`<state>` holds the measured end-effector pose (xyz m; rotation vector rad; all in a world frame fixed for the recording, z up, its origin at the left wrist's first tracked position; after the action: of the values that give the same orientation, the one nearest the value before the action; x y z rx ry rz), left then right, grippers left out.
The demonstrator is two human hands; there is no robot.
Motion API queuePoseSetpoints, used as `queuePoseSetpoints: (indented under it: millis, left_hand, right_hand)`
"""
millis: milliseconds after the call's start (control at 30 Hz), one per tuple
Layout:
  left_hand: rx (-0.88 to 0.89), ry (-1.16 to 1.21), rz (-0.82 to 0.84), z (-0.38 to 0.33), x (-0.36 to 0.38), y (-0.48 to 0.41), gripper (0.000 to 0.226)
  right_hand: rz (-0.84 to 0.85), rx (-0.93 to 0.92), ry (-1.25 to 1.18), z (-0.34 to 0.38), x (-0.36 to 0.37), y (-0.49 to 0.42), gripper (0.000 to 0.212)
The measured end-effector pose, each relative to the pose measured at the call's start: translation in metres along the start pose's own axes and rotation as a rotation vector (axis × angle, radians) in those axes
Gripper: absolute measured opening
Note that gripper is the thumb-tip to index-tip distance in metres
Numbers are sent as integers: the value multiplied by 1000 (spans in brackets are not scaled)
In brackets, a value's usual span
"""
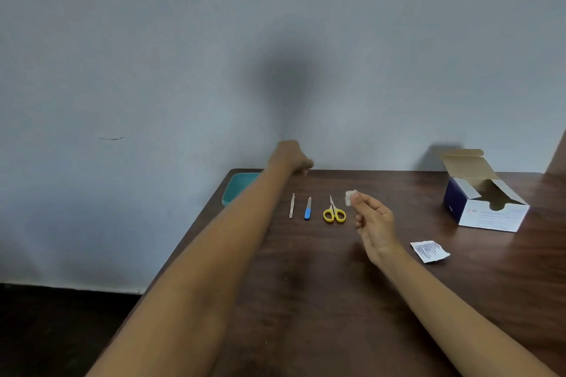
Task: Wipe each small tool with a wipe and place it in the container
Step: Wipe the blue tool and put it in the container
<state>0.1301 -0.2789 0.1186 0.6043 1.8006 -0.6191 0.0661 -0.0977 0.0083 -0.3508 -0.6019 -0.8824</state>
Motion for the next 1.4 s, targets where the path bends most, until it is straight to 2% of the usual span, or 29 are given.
queuePoseSetpoints:
  millis: [167,300,400,533,667,1000,1100,1200,1300,1400]
  left_hand:
    - [59,-11,117,-38,58,22,21]
    - [65,-46,90,-67,86,34,38]
    - [72,-140,62,-84,100,42,42]
    - [75,-270,61,-99,117,46,40]
    - [45,-391,70,-104,127,48,28]
    - [133,-410,124,-104,122,63,32]
    - [99,-286,113,-94,116,70,31]
    - [49,6,76,-85,105,86,26]
    - [102,280,-8,-76,96,110,18]
    - [171,395,-51,-70,89,143,13]
  right_hand:
    - [-136,-58,-26,18,-24,-10,5]
    - [-186,-59,-33,20,-42,-11,3]
    - [-209,-27,-94,17,-51,-9,4]
    - [-201,-4,-141,16,-56,-9,9]
    - [-219,-1,-163,13,-59,-13,5]
    - [-232,27,-241,13,-64,-14,3]
    - [-227,56,-256,14,-63,-13,3]
    - [-236,105,-272,19,-62,-8,8]
    - [-234,150,-290,24,-63,1,11]
    - [-204,194,-319,28,-66,13,16]
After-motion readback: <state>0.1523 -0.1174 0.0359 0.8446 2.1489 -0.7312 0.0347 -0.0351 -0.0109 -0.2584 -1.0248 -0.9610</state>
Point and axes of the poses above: each hand's wrist, its own y-axis away from the middle knuckle, its own x-axis out of the palm, z = x × y, the point moved 3 cm from there along -y, towards the middle knuckle, and after that the axes turned 11 degrees about -y, right-handed, at the moved point
